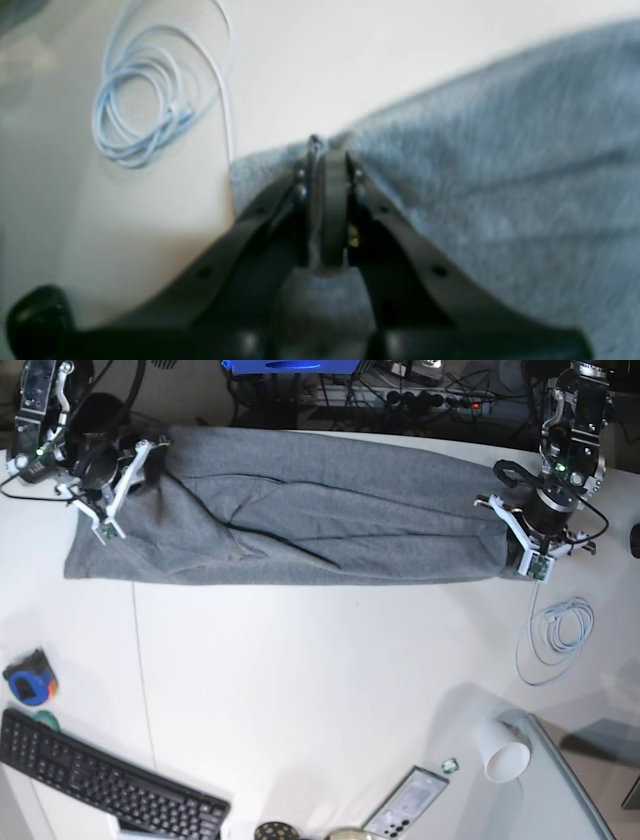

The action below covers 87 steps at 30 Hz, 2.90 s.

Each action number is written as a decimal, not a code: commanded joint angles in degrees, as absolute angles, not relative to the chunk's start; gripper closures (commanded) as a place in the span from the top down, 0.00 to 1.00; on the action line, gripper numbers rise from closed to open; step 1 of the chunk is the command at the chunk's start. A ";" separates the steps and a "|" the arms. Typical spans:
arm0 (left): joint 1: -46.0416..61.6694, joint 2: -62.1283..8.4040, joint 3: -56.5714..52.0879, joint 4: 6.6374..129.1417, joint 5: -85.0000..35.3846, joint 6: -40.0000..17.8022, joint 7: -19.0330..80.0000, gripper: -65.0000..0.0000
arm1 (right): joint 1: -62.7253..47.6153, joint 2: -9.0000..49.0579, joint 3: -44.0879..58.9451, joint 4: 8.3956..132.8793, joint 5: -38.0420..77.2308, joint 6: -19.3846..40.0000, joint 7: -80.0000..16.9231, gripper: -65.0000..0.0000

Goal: Layout the t-shirt on the table in an organized manner, then fold the t-shirt properly
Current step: 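Pull the folded hem further over the collar edge with both grippers, then hold the folded shirt edge with both grippers to align it, then open the left gripper and regrasp the folded shirt edge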

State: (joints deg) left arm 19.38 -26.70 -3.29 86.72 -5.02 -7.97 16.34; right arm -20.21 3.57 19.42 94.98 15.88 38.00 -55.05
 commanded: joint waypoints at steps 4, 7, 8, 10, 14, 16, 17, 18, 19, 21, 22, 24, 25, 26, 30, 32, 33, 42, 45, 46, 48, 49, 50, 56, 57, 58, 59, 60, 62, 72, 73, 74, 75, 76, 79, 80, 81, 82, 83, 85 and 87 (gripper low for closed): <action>18.86 -27.65 -3.38 87.43 -3.21 -7.52 15.52 0.00 | -21.85 3.47 23.87 103.34 16.92 38.11 -53.93 0.37; 18.86 -27.82 -3.30 87.25 -3.03 -7.52 15.60 0.00 | -17.89 4.53 26.42 102.46 16.84 38.20 -50.68 0.37; 18.95 -27.91 -3.30 86.81 -2.95 -7.52 15.60 0.00 | -15.69 5.85 26.51 100.26 16.84 38.20 -49.36 0.37; 19.12 -28.00 -3.30 86.20 -2.95 -7.52 15.60 0.00 | -11.47 8.04 25.10 94.46 16.84 38.20 -48.22 0.30; 19.56 -27.91 -3.21 86.11 -2.95 -7.52 16.13 0.00 | -3.47 11.38 23.60 81.71 16.84 38.11 -47.43 0.00; 19.56 -27.91 -3.21 86.02 -2.95 -7.52 18.07 0.00 | -0.92 12.18 23.60 76.18 16.84 38.11 -44.88 0.04; 19.56 -27.82 -3.21 85.85 -2.95 -7.52 18.77 0.00 | -0.13 12.97 23.52 73.45 16.84 38.02 -42.77 0.04; 19.47 -27.82 -3.21 85.76 -2.95 -7.52 19.30 0.00 | 0.48 13.76 23.34 71.08 16.84 38.02 -40.92 0.03; 19.47 -27.82 -3.21 85.76 -2.95 -7.52 19.47 0.00 | 0.92 14.29 23.34 69.05 16.84 37.93 -39.69 0.03; 19.47 -27.82 -3.21 85.67 -2.95 -7.52 19.91 0.00 | 1.54 15.87 23.25 65.45 16.84 36.70 -37.58 0.03; 19.56 -27.82 -3.21 85.32 -2.95 -7.52 19.82 0.00 | 1.71 16.48 23.25 63.60 16.84 36.00 -36.79 0.03; 19.47 -27.82 -3.21 83.74 -2.95 -7.52 19.82 0.00 | 1.71 17.63 23.16 60.79 16.84 35.56 -35.47 0.03; 19.38 -27.82 -3.21 83.03 -2.95 -7.52 19.82 0.00 | 1.80 18.07 23.16 59.82 16.84 35.56 -34.95 0.03; 19.21 -27.82 -3.21 82.33 -2.95 -7.52 19.82 0.00 | 1.80 18.51 23.16 58.68 16.84 35.56 -34.42 0.03; 19.03 -27.74 -3.21 81.63 -2.95 -7.52 19.74 0.00 | 2.24 20.35 23.16 55.69 16.75 35.47 -33.54 0.03; 19.03 -27.74 -3.21 81.80 -2.95 -7.52 19.74 0.00 | 2.86 20.70 23.16 55.16 16.75 35.47 -33.63 0.03; 19.03 -27.74 -3.21 81.98 -2.95 -7.52 19.74 0.00 | 2.95 20.79 23.16 55.16 16.75 35.12 -33.71 0.03; 18.95 -27.65 -3.30 82.24 -2.95 -7.52 19.74 0.00 | 0.66 19.47 23.25 73.80 16.92 33.19 -40.04 0.03; 19.47 -27.65 -3.30 83.38 -2.95 -7.52 19.74 0.00 | -0.04 17.98 23.16 79.78 16.92 33.19 -42.77 0.03; 19.56 -27.65 -3.30 84.18 -2.95 -7.52 19.82 0.00 | -0.13 17.89 23.16 80.40 16.92 33.19 -43.30 0.03; 19.65 -27.65 -3.21 84.79 -2.95 -7.52 19.82 0.00 | -0.13 17.36 22.55 80.66 16.92 33.19 -43.30 0.03; 20.00 -27.82 -3.30 84.79 -2.95 -7.52 19.82 0.00 | -0.13 17.27 21.23 80.66 16.92 33.19 -43.30 0.03; 20.18 -27.82 -3.30 84.88 -2.95 -7.52 19.82 0.00 | -0.22 17.19 19.91 80.66 16.92 33.19 -43.30 0.03; 20.26 -27.82 -3.38 85.05 -2.95 -7.52 19.82 0.00 | -1.45 16.66 17.19 80.57 16.92 33.19 -43.21 0.03; 20.26 -27.91 -3.56 85.05 -2.95 -7.52 19.82 0.00 | -1.45 16.40 17.19 80.57 16.92 33.19 -43.21 0.03; 20.18 -27.91 -3.74 85.05 -2.95 -7.52 19.82 0.00 | -1.45 16.04 17.19 80.57 16.92 33.19 -43.21 0.03; 20.09 -28.00 -3.91 85.05 -2.95 -7.52 19.82 0.00 | -1.45 15.96 17.19 80.57 16.92 33.19 -43.21 0.03; 20.00 -28.00 -4.00 85.05 -2.95 -7.52 19.82 0.00 | -1.45 15.96 17.19 80.57 16.92 33.19 -43.21 0.03; 19.91 -28.09 -4.00 85.14 -2.86 -7.52 19.82 0.00 | -1.45 15.96 17.19 80.57 16.92 33.19 -43.21 0.03; 23.25 -28.97 -5.41 94.20 -1.89 -7.52 20.09 0.71 | -1.10 16.04 17.19 78.90 16.92 33.19 -43.21 0.04; 24.40 -28.88 -6.20 96.13 -0.92 -7.52 21.23 0.75 | -1.01 16.04 17.19 78.29 16.92 33.19 -43.21 0.04; 25.63 -28.79 -7.25 98.33 -0.40 -7.52 22.55 0.77 | -1.01 16.13 17.19 77.67 16.92 33.19 -43.03 0.04; 26.51 -28.79 -7.69 100.09 -0.31 -7.52 23.69 0.78 | -1.01 16.13 17.19 77.58 16.92 33.19 -43.03 0.04; 27.74 -28.44 -8.04 101.93 -0.48 -7.52 24.92 0.76 | -1.01 16.13 17.19 77.23 16.92 33.19 -42.95 0.04; 30.55 -27.03 -7.87 103.96 0.13 -7.52 25.63 0.55 | -1.01 16.13 17.19 77.23 16.92 33.19 -42.77 0.03; 31.08 -26.59 -7.87 103.87 0.22 -7.52 25.54 0.42 | -1.01 16.13 17.27 77.23 16.92 33.19 -42.77 0.03; 31.25 -26.24 -7.87 103.52 0.22 -7.52 25.54 0.24 | -1.01 16.04 17.36 77.23 16.92 33.19 -42.51 0.03; 31.34 -25.71 -7.87 102.55 0.22 -7.52 25.54 0.06 | -0.92 16.04 17.36 77.05 16.92 33.19 -41.54 0.03; 31.25 -25.36 -7.87 101.58 0.22 -7.52 25.54 0.00 | -0.66 16.04 17.27 76.44 16.92 33.19 -40.57 0.03; 30.90 -25.27 -8.04 98.33 0.22 -7.52 25.54 0.00 | -0.22 16.13 17.27 73.45 16.92 33.19 -38.90 0.03; 28.88 -25.27 -7.96 94.55 0.22 -7.52 25.45 0.00 | 1.01 16.13 17.45 69.76 16.84 33.19 -38.02 0.03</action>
